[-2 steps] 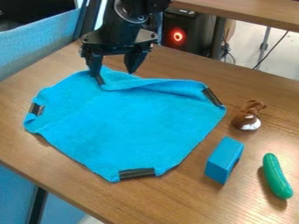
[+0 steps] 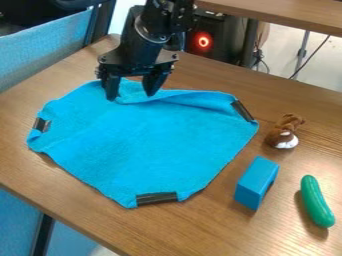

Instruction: Fold over the cloth from top left to bottom right

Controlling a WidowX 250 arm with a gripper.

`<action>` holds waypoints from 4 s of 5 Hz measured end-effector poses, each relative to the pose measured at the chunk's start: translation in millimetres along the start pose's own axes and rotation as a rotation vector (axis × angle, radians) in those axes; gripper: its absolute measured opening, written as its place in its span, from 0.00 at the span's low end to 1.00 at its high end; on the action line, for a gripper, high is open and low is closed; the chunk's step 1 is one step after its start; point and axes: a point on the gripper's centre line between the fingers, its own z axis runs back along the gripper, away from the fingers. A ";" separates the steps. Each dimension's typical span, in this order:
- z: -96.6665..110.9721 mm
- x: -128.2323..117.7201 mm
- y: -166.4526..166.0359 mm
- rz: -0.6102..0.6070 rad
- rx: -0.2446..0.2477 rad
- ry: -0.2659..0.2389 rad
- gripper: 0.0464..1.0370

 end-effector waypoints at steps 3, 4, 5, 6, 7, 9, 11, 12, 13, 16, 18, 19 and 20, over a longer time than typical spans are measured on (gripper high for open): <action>-50.7 50.7 -21.1 0.183 -0.055 0.063 0.96; -68.8 63.3 -22.3 0.241 -0.070 0.047 0.96; -92.6 77.3 -20.5 0.286 -0.057 0.040 0.96; -107.2 86.5 -21.9 0.310 -0.052 0.027 0.96; -112.6 90.3 -26.4 0.315 -0.053 0.006 0.96; -123.7 93.9 -24.5 0.322 -0.049 -0.002 0.62; -128.9 89.7 -25.1 0.314 -0.072 0.012 0.10; -122.1 92.4 -23.7 0.348 -0.073 0.084 0.02; -79.3 115.5 -27.0 0.401 -0.141 0.124 0.01; -22.2 37.0 -15.4 0.332 -0.058 0.086 0.01; 18.7 -14.4 17.8 0.299 0.059 0.001 0.01; 38.6 -26.5 34.9 0.312 0.085 -0.006 0.01; 47.0 -44.9 48.2 0.307 0.144 0.036 0.01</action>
